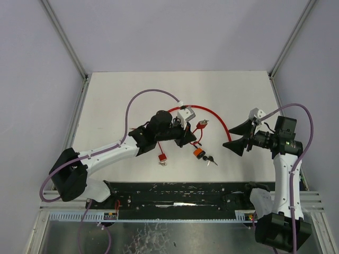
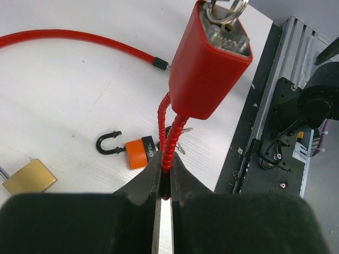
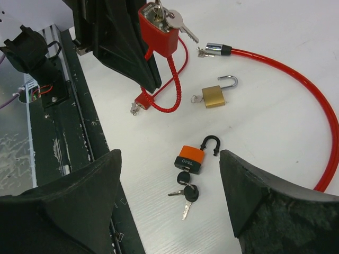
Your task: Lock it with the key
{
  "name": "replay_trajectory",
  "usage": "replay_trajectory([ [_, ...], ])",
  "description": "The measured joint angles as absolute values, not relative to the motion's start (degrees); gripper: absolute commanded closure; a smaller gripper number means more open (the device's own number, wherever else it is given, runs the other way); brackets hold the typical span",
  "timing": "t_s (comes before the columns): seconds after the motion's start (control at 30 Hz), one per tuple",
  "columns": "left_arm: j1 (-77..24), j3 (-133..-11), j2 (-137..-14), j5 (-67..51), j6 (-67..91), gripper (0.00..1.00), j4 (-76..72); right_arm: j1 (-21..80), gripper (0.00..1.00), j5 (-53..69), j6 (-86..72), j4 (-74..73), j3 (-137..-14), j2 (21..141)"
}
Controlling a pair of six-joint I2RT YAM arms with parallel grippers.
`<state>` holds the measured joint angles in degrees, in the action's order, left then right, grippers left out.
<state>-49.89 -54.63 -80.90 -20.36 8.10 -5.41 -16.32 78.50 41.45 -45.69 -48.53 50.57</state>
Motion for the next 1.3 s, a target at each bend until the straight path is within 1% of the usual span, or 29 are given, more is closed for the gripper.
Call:
replay_trajectory([
  [0.3,-50.3,-55.1,-80.9,-20.4,6.9,1.0,-4.3,-18.0,0.2,77.0,33.5,-39.8,-43.3,45.2],
  [0.4,-50.4,-53.8,-80.9,-21.1,7.2,1.0,-5.6,-18.1,0.17,76.4,30.0,-37.3,-42.1,42.9],
  [0.5,-50.6,-52.5,-80.9,-22.9,7.9,1.0,-5.6,-18.1,0.17,75.5,26.5,-34.5,-41.7,40.8],
  [0.63,-51.3,-51.1,-80.9,-24.0,8.1,1.0,-5.7,-18.1,0.16,74.5,24.1,-31.9,-42.0,41.8],
  [0.8,-52.0,-49.4,-80.8,-25.7,8.2,1.0,-5.6,-18.2,0.15,74.4,26.5,-35.6,-46.9,52.4],
  [0.87,-52.1,-48.5,-80.2,-25.9,8.2,1.0,-5.6,-18.2,0.15,74.0,27.8,-37.1,-47.4,54.5],
  [0.97,-52.4,-47.6,-78.5,-25.4,8.4,1.0,-5.1,-18.2,0.15,73.0,28.4,-38.3,-47.3,53.7],
  [1.1,-53.4,-47.9,-76.7,-23.6,8.0,1.0,-4.2,-18.2,0.16,73.0,28.6,-38.3,-46.7,49.8],
  [1.3,-56.4,-49.4,-76.6,-19.9,2.7,1.0,-3.4,-18.2,0.17,74.2,31.0,-39.9,-46.3,48.3],
])
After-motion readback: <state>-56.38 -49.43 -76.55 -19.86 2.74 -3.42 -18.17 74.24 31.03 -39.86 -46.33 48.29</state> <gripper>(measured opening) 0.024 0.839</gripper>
